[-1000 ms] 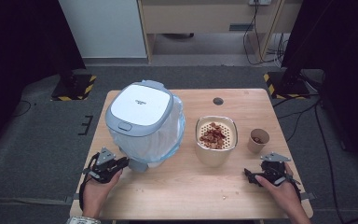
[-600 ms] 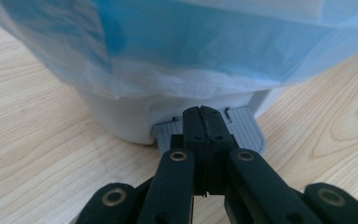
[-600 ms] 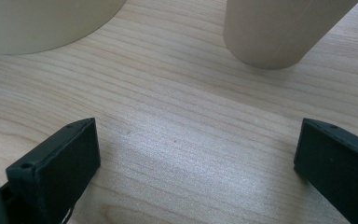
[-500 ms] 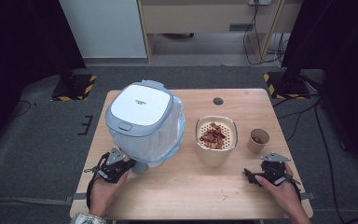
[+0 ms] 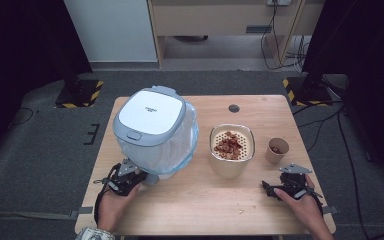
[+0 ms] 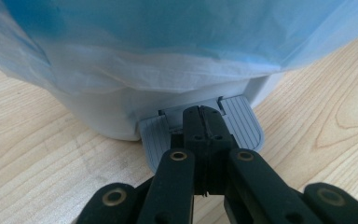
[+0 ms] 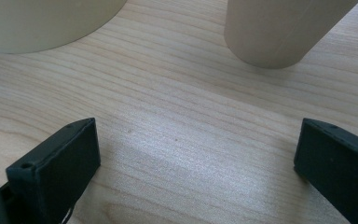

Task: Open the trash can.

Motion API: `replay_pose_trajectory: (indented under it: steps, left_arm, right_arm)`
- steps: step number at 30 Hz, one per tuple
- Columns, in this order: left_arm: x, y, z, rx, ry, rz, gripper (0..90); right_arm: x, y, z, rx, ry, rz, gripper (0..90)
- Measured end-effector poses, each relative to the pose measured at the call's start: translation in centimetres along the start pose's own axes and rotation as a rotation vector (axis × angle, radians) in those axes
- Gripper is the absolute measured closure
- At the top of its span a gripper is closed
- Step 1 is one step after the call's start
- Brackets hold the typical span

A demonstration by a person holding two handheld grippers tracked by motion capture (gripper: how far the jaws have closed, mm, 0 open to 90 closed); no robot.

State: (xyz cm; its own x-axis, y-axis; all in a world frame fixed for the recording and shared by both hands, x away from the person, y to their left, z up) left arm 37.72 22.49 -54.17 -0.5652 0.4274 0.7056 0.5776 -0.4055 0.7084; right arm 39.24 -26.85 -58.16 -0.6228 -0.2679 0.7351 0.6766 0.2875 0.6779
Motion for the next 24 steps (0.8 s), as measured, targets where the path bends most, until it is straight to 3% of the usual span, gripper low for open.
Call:
replay_pose_trajectory:
  steps: [13, 24]
  left_arm:
    - [-0.26, -0.26, -0.06, 0.021, 0.007, 0.003, 90.0]
    - [-0.39, -0.33, -0.07, 0.013, 0.009, 0.013, 90.0]
  right_arm:
    - [0.01, -0.02, 0.03, -0.003, -0.001, 0.000, 0.5]
    - [0.02, -0.02, 0.03, -0.003, -0.001, 0.000, 0.5]
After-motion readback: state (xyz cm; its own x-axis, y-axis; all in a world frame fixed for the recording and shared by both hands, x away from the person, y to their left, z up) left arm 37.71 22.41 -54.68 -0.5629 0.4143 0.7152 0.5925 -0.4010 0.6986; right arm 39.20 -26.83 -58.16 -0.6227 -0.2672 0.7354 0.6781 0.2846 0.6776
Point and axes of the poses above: each handheld gripper's, and its own axes: x roughly backward along the jaws, y roughly out of its top, z roughly to its left, the point moved 6 cm from there along -x, roughly forward along the jaws, and after that the axes turned 2 degrees about z, right-handed, at the moved point
